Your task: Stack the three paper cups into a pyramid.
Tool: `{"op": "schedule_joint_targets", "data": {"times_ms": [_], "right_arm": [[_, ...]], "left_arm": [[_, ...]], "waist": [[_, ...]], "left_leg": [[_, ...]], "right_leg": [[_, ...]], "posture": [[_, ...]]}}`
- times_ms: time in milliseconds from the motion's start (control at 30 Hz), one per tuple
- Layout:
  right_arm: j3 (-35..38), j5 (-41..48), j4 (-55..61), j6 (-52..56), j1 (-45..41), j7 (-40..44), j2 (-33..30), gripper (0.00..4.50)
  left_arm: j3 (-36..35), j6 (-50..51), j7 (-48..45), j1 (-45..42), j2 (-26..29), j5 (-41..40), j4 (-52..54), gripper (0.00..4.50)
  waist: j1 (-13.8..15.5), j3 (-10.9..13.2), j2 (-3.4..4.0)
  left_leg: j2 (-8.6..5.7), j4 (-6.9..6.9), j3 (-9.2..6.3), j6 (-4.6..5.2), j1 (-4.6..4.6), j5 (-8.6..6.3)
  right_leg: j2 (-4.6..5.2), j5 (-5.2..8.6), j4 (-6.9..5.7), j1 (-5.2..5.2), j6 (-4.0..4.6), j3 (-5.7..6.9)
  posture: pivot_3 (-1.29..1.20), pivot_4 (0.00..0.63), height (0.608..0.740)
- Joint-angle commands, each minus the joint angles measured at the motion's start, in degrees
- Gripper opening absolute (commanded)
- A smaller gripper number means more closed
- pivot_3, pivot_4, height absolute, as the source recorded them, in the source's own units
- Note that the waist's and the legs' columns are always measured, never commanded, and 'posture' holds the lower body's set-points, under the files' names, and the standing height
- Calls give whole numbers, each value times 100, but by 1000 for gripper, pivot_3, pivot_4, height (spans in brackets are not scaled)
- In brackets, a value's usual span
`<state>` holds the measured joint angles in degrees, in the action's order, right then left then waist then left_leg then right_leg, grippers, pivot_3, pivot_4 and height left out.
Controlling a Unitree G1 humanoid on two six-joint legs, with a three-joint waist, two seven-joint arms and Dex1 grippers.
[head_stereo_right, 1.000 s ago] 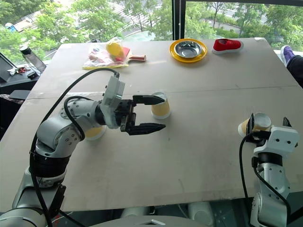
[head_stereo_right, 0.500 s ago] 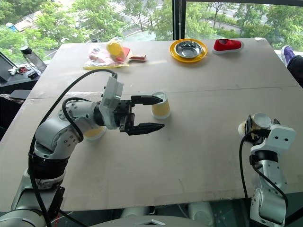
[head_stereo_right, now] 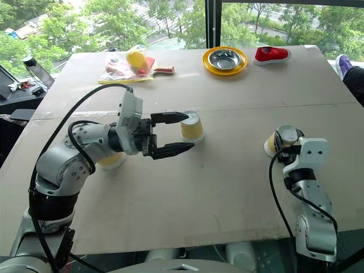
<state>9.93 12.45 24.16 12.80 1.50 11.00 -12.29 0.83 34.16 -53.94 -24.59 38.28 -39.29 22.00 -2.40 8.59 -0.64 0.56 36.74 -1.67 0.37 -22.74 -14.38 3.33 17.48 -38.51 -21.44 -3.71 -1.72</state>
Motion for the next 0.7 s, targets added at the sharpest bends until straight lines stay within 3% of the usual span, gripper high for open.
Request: {"op": "schedule_joint_targets", "data": {"times_ms": [33,200,400,700], "right_arm": [[-492,12,172,283,-450,377,-217,2110],[-942,4,-273,554,-1187,715,-311,2110],[-1330,-190,-1641,341,-2314,934,-70,2110],[-1571,-287,-2215,274,-2752,1127,184,2110]], "left_arm": [[-339,12,267,380,238,172,367,4500],[-682,62,619,991,388,240,634,4500],[-998,71,1058,1444,385,311,929,4500],[-1120,99,1192,1560,441,288,1019,4500]], "waist": [[7,0,0],[41,1,-2],[37,0,-5],[19,0,-5]], "left_leg": [[1,2,0,1,0,0],[3,5,-6,2,-6,-1],[2,19,-6,2,-4,-2],[3,18,-8,1,-8,-1]], "right_leg": [[-1,0,-1,-1,0,0],[0,0,0,-1,0,6],[0,-1,-11,-1,1,6],[1,-1,-11,-3,1,8]], "posture": [[0,150,740],[0,150,740],[0,150,740],[0,150,740]]}}
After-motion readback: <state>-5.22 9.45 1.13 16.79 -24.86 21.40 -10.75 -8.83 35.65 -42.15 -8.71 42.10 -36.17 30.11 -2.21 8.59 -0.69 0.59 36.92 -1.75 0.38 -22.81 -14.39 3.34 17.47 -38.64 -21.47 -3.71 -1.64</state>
